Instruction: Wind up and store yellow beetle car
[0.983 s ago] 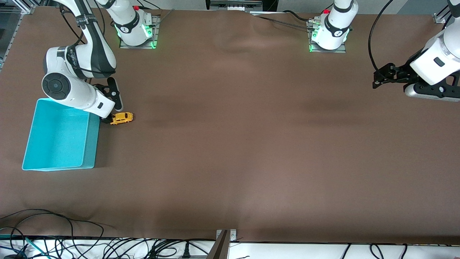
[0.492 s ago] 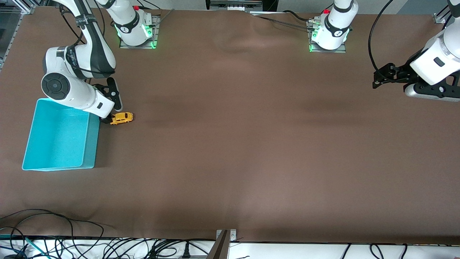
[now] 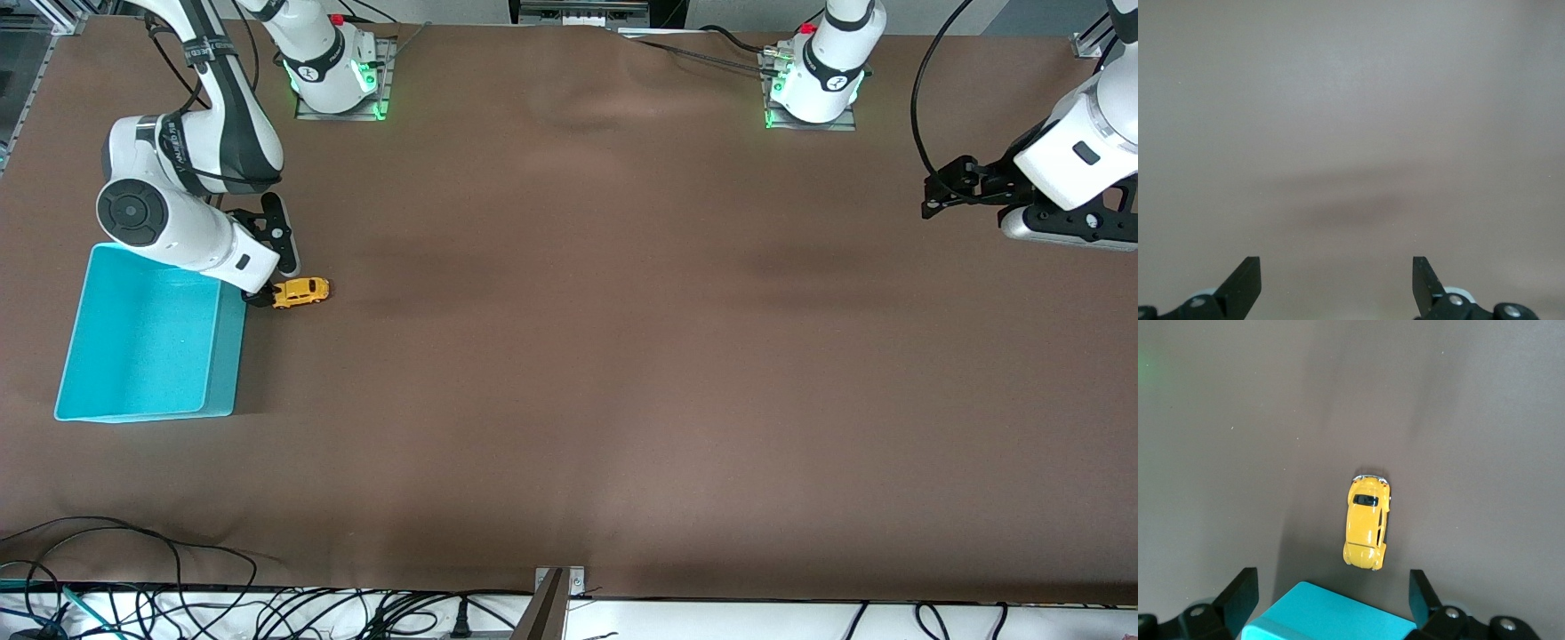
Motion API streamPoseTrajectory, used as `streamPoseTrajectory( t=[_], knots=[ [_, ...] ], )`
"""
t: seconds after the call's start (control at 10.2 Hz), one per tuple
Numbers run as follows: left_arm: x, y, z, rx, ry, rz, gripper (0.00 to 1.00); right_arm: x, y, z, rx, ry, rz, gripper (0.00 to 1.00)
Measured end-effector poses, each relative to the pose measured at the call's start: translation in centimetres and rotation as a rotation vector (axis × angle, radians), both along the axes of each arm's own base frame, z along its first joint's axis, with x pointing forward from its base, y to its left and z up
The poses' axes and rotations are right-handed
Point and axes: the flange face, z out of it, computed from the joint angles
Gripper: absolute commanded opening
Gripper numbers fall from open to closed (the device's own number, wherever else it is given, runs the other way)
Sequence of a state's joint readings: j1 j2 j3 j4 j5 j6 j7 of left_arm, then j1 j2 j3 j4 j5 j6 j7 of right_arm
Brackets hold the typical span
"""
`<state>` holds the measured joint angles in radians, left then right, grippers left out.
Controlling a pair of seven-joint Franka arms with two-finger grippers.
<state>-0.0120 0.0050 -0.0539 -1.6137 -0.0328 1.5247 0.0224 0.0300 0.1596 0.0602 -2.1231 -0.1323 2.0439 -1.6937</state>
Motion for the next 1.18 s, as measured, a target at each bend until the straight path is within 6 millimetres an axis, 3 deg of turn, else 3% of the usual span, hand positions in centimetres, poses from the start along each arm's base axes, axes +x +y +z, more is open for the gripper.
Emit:
streamPoseTrajectory(
  t=[1.18],
  knots=[
    [-0.01, -0.11, 0.00, 0.000, 0.000, -0.002, 1.00, -0.34, -0.53, -0.94, 0.005, -0.015, -0.006, 1.00]
  ],
)
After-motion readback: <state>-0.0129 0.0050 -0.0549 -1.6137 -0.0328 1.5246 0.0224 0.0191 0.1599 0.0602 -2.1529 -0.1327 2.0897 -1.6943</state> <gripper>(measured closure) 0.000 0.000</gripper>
